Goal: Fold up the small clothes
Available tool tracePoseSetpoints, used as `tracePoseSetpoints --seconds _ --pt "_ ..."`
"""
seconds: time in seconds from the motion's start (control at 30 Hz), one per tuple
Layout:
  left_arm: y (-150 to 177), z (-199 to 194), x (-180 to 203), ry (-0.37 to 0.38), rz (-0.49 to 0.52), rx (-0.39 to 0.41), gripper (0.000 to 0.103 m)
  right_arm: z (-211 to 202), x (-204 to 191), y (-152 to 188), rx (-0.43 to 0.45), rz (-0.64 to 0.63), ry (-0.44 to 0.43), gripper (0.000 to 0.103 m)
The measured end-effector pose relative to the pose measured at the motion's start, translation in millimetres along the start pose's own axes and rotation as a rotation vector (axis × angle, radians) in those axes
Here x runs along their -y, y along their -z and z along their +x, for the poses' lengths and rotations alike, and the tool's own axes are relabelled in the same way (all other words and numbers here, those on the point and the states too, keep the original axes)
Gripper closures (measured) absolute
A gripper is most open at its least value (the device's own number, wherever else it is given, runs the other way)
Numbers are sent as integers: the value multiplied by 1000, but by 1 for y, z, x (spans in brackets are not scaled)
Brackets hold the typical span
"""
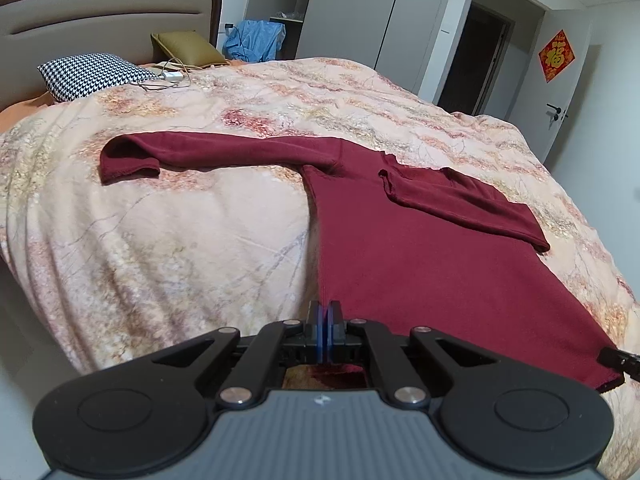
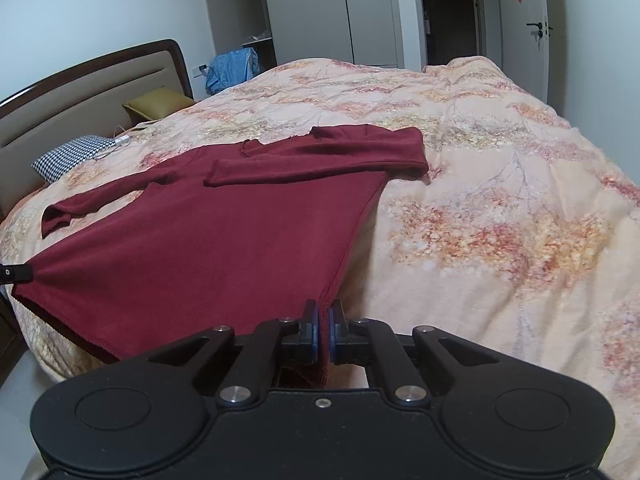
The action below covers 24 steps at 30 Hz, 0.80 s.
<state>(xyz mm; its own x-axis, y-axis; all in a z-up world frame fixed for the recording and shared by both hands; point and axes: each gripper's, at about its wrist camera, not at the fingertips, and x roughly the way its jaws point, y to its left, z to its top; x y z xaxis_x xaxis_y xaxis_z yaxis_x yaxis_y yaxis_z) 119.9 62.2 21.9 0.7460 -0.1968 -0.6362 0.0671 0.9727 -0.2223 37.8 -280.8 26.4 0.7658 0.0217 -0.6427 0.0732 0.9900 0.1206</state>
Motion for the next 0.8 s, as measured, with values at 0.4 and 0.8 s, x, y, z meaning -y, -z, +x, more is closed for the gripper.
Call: tracePoseSetpoints --seconds 0.4,0.8 --pt "28 1 -11 -3 -26 -43 101 -5 -4 16 -55 -37 31 98" --pt "34 20 -13 -35 -23 -99 100 12 -4 26 -106 -48 50 93"
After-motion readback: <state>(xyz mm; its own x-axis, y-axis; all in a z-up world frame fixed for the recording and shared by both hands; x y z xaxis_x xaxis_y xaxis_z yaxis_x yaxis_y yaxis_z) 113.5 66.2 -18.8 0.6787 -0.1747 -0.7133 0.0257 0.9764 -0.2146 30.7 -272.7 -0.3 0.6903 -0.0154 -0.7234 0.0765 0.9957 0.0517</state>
